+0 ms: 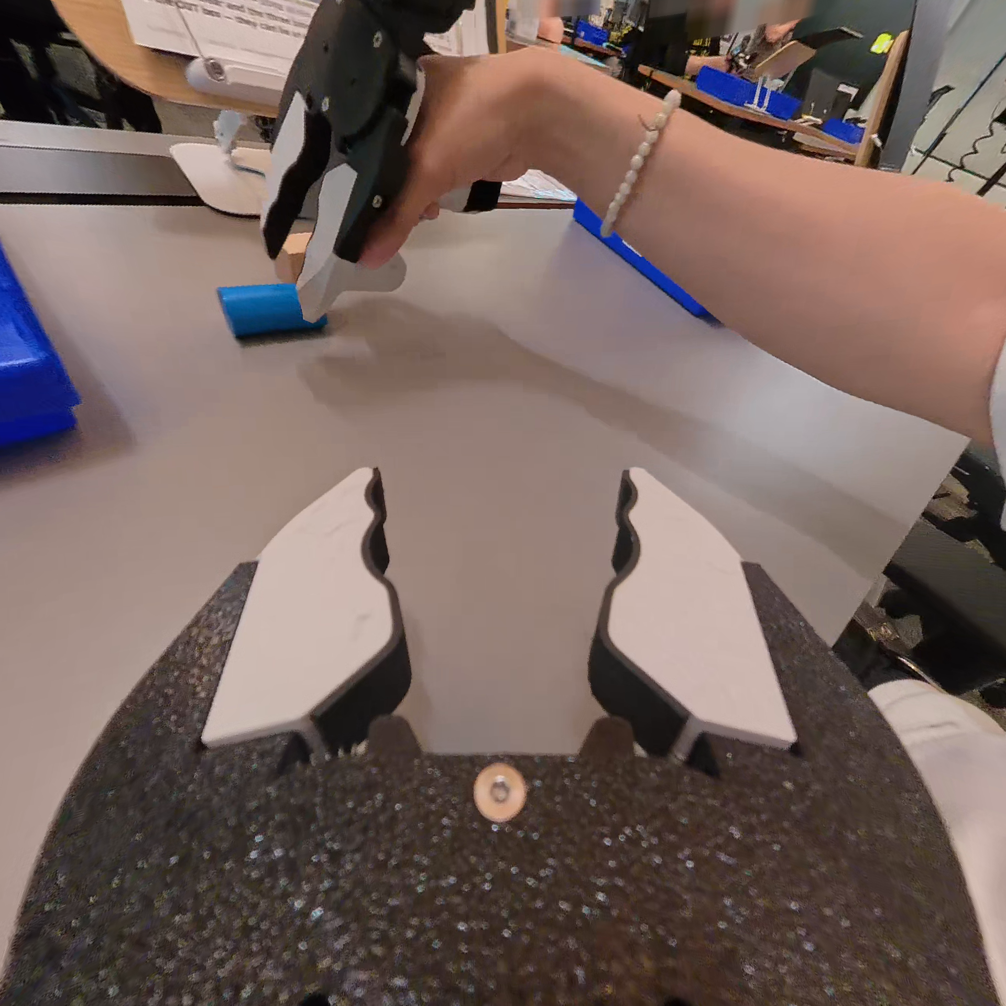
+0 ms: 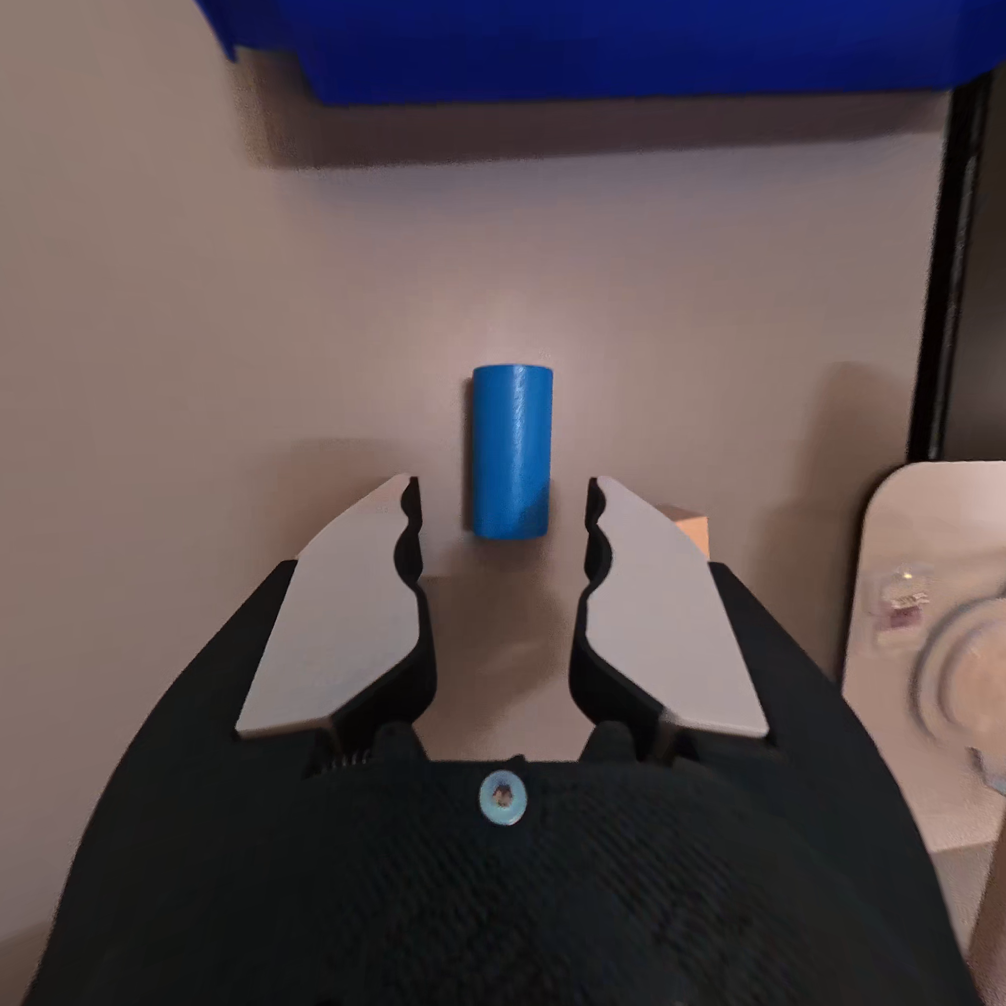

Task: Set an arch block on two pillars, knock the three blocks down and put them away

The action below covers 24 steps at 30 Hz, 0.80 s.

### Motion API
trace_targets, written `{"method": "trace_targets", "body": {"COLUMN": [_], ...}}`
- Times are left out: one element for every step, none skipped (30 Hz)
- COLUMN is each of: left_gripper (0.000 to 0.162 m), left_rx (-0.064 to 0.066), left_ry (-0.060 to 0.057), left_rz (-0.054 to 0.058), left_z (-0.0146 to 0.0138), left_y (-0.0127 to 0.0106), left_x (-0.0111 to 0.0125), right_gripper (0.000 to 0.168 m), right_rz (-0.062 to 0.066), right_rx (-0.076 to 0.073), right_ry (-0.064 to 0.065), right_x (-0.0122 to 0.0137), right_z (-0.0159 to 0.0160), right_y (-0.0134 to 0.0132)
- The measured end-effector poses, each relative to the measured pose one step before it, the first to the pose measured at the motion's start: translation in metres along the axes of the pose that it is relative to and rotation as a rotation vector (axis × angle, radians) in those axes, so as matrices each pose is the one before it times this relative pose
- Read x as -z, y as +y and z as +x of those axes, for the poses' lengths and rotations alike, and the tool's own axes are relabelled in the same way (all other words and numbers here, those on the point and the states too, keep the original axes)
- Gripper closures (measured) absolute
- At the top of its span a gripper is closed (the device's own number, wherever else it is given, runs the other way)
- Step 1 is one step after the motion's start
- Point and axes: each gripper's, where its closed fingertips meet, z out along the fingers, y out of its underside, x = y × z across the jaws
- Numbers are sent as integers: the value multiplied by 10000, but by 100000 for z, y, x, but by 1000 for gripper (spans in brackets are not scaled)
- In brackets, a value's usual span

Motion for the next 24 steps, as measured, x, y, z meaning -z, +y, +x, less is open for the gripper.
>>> {"method": "trace_targets", "body": {"left_gripper": [81, 81, 81, 81, 81, 81, 81, 81, 81, 81, 81, 81, 81, 81, 81, 81, 81, 81, 81, 81, 81, 81, 81, 81], "left_rx": [69, 78, 65, 53, 50, 54, 51, 43, 39, 29, 7, 6, 26, 32, 11, -35, -78, -101, -118, -133, -131, -109, -74, -30], "left_ry": [-46, -57, -45, -14, 6, 3, 12, 36, 50, 49, 50, 53, 73, 106, 110, 78, 31, 2, -1, -17, -58, -87, -79, -35], "left_rz": [7, 29, 53, 58, 41, 15, -4, -14, -28, -29, -2, 18, 11, -11, -33, -47, -59, -75, -89, -92, -84, -70, -51, -20], "left_z": [-372, -365, -329, -257, -211, -205, -179, -132, -89, -48, -12, 32, 92, 166, 231, 232, 201, 191, 197, 158, 77, 20, -20, 4], "left_y": [27, 2, -23, -44, -25, 7, 35, 32, 30, 26, -25, -54, -53, -28, -10, 12, 29, 57, 85, 120, 114, 111, 77, 29], "left_x": [259, 248, 198, 158, 114, 57, 0, -59, -99, -129, -143, -171, -211, -237, -230, -189, -134, -64, -2, 46, 93, 99, 91, 66], "right_gripper": [113, 116, 119, 125, 137, 137, 137, 137, 137, 137, 137, 137, 137, 137, 137, 137, 137, 137, 137, 137, 137, 137, 137, 137], "right_rz": [-162, -88, -84, -142, -135, -24, 8, -42, -51, -14, 26, -37, -16, 152, 181, 207, 382, 451, 410, 330, 187, 4, -114, -75], "right_rx": [-125, -117, -111, -63, 23, 42, 37, 34, 12, 25, 53, -27, -127, -223, -363, -414, -429, -387, -368, -397, -440, -462, -542, -699], "right_ry": [-141, -140, -108, -66, -38, 93, 69, -109, -107, 47, 108, 5, 92, 270, 131, 0, 110, 158, 299, 556, 757, 866, 852, 723], "right_x": [-658, -552, -460, -346, -239, -138, 19, 91, 116, 108, 112, 160, 288, 556, 891, 1274, 1656, 1993, 2231, 2407, 2465, 2364, 2185, 1931], "right_z": [128, 50, 6, -42, -116, -37, -78, -334, -399, -250, -187, -302, -113, 195, 121, 27, 202, 348, 697, 1310, 1935, 2479, 2836, 2957], "right_y": [-111, -138, -76, 42, 95, 25, 25, 117, 199, 227, 245, 318, 295, 116, 149, 201, 99, 181, 445, 753, 1178, 1664, 2065, 2187]}}
